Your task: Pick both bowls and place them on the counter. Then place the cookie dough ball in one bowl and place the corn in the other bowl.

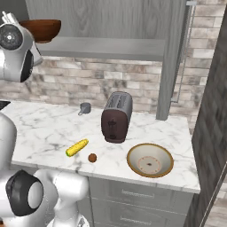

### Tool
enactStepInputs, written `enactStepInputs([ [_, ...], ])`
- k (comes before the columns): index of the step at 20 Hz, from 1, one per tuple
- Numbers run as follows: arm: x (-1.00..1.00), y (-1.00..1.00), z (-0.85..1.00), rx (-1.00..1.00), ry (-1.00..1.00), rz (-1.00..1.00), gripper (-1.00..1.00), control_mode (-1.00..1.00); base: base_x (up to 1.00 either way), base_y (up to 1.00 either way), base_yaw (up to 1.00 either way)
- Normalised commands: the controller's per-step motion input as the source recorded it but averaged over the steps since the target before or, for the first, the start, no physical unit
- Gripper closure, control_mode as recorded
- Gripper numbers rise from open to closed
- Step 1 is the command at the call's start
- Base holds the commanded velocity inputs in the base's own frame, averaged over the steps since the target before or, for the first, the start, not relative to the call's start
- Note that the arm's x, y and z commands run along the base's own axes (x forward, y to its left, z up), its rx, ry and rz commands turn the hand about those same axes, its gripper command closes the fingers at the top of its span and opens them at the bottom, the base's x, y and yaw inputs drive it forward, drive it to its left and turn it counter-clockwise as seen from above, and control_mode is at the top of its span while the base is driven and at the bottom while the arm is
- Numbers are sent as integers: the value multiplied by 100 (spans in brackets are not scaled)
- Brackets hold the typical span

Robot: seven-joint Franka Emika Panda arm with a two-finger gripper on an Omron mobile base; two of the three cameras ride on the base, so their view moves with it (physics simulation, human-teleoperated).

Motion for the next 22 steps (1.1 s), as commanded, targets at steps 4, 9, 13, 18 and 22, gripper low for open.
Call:
enactStepInputs([
  [4,57,2,29,5,4,6,-100,-100,0,0,0],
  [9,54,21,12,0,9,12,-100,-100,0,0,0],
  [13,46,19,1,0,10,8,-100,-100,0,0,0],
  [18,56,1,0,0,5,0,-100,-100,0,0,0],
  [22,56,6,0,-1,3,-1,-100,-100,0,0,0],
])
